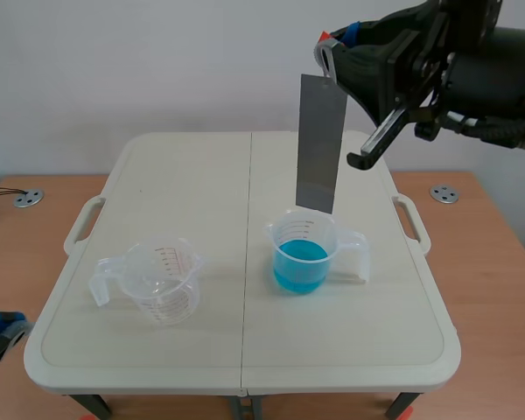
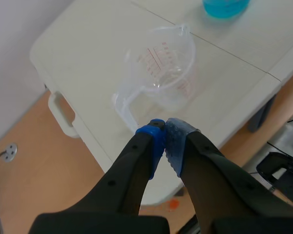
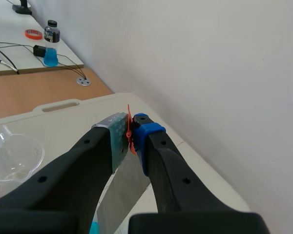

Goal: Hold the metal plate by the orange handle, dip it into the blue solution, take it out and point at it, then put the plate back in the beaker on the left.
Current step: 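Lower the plate into the blue solution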

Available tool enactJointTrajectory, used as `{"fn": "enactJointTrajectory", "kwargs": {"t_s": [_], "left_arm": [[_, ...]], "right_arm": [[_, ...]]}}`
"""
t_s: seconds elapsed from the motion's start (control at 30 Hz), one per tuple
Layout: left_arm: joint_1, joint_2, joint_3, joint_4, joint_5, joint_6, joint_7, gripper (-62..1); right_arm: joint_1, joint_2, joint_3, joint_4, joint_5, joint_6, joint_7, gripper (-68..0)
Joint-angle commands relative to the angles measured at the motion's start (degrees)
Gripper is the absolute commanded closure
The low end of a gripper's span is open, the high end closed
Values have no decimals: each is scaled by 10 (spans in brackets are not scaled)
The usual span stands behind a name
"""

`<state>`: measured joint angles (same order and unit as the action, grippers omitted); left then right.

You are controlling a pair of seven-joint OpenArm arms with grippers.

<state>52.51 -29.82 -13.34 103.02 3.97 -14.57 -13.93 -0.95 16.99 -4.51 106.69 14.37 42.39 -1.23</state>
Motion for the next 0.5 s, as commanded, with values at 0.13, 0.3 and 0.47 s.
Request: {"fn": "enactJointTrajectory", "kwargs": {"t_s": [0.13,0.3,0.47], "left_arm": [[66,4,-30,10,-8,3,-30,-34],[115,4,-48,10,-8,3,-31,-34],[135,6,-51,9,-8,3,-30,-34]], "right_arm": [[6,6,3,-31,-23,3,43,-13],[6,6,3,-60,-41,3,72,-13],[6,4,3,-87,-65,3,105,-13]]}}
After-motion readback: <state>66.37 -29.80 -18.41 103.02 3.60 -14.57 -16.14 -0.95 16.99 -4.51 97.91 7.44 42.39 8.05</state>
